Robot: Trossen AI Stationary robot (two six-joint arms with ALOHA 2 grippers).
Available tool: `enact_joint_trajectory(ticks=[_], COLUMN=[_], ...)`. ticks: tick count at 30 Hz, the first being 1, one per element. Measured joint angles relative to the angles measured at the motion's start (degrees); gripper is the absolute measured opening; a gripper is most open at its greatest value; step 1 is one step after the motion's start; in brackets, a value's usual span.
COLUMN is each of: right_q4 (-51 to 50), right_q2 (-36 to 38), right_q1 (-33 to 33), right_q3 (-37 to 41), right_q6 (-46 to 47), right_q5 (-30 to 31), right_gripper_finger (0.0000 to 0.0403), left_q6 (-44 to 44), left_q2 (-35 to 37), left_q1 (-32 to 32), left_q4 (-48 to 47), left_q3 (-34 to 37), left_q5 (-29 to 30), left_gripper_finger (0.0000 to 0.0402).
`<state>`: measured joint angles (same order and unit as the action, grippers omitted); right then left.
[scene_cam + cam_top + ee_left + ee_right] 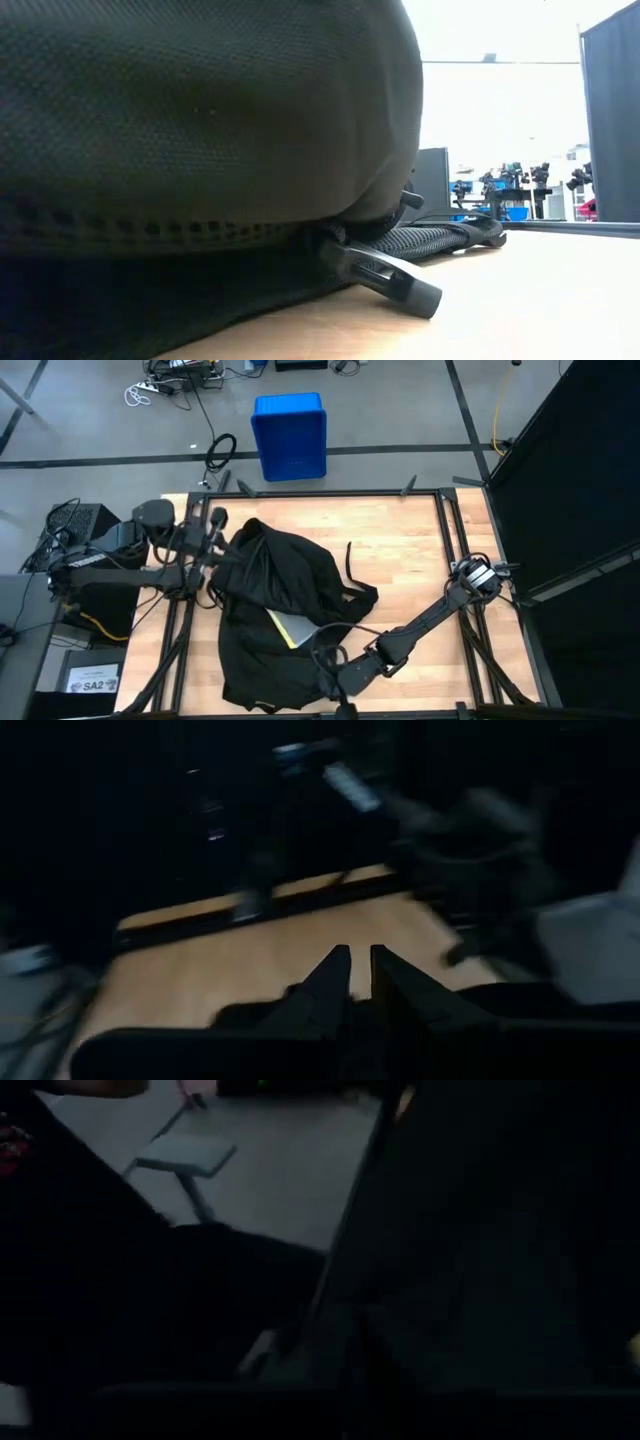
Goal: Unpack backpack
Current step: Open the black backpack
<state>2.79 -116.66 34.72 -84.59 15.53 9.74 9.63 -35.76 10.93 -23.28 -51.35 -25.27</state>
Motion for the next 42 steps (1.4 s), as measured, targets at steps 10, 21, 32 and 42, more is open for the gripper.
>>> enact_joint_trajectory(ticks=[10,21,32,42], right_q4=[-7.69,-18.46,-15.58,-7.44], right_q2=[0.07,0.08,1.95,1.55], right_q1=[-7.27,-20.29,-28.14,-19.08], right_q3=[-0.49,-0.49,-0.49,-0.50], right_q6=[-3.76,-2.22,-5.31,-15.24], right_q5=[22.03,36.42,17.83,17.46], right_gripper_finger=[0.0001,0.0004,0.0001,0.0002], left_q6=[-4.52,-8.63,-8.08,-7.43], left_q2=[3.04,4.78,4.69,0.38], left_q1=[-9.30,-18.73,-25.59,-33.27], left_q4=[4.05,23.56,23.71,16.84], left_q3=[9.24,23.95,27.23,27.28], left_q5=[16.91,17.13,23.84,48.00], left_gripper_finger=[0.0021,0.0021,0.0021,0.0021])
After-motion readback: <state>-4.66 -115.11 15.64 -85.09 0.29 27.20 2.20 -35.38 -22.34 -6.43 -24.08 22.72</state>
